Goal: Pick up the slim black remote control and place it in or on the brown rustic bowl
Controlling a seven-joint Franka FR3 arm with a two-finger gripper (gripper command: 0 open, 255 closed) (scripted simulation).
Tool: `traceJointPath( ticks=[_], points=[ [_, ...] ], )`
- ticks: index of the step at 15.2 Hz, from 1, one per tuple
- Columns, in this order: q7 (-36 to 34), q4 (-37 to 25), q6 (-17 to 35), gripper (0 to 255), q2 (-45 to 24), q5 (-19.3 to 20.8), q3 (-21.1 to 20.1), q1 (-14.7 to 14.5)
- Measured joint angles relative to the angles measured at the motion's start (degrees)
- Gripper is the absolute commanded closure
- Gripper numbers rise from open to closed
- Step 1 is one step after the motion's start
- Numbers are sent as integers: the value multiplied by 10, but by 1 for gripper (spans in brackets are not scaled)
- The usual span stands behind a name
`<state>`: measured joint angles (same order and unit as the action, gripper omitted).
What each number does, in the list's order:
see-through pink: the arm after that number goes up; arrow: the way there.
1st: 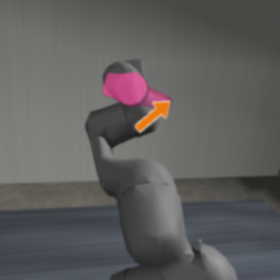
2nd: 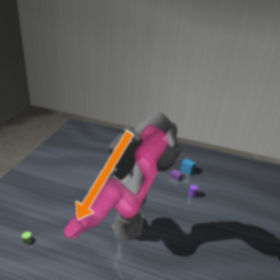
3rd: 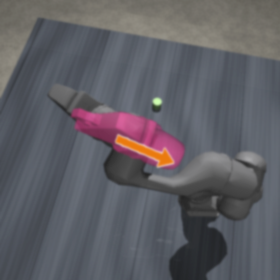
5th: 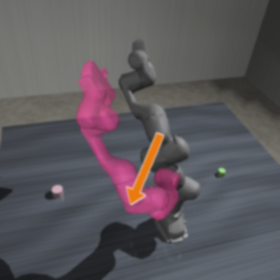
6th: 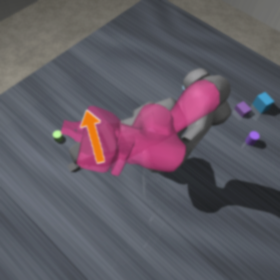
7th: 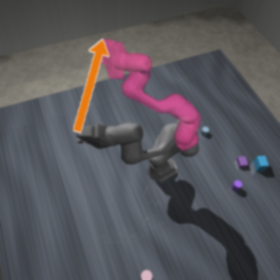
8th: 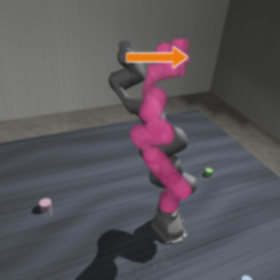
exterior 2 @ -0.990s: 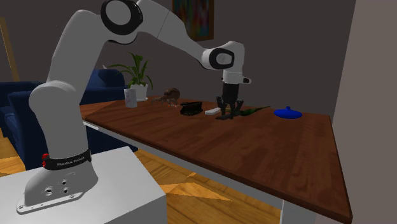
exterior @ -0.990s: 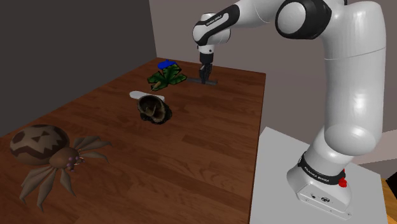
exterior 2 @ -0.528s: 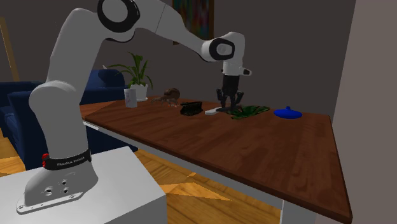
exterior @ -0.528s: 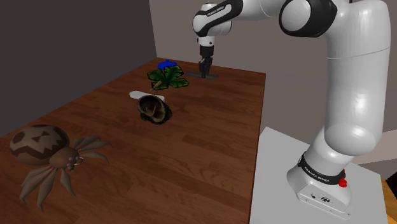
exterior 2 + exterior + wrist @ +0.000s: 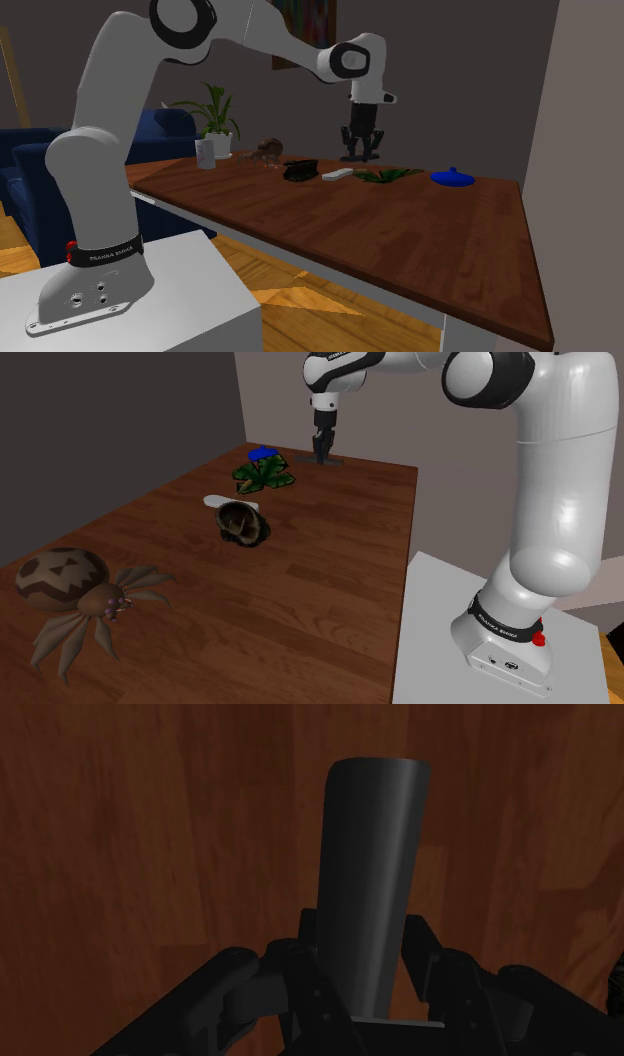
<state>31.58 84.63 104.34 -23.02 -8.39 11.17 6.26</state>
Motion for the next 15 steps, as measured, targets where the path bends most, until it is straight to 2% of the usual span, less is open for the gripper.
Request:
traceJointPath(
  ticks=[5, 15],
  points=[
    [-8, -17, -25, 255, 8, 3, -1, -4],
    [-122, 29, -1, 255, 41, 15, -36, -86]
  ],
)
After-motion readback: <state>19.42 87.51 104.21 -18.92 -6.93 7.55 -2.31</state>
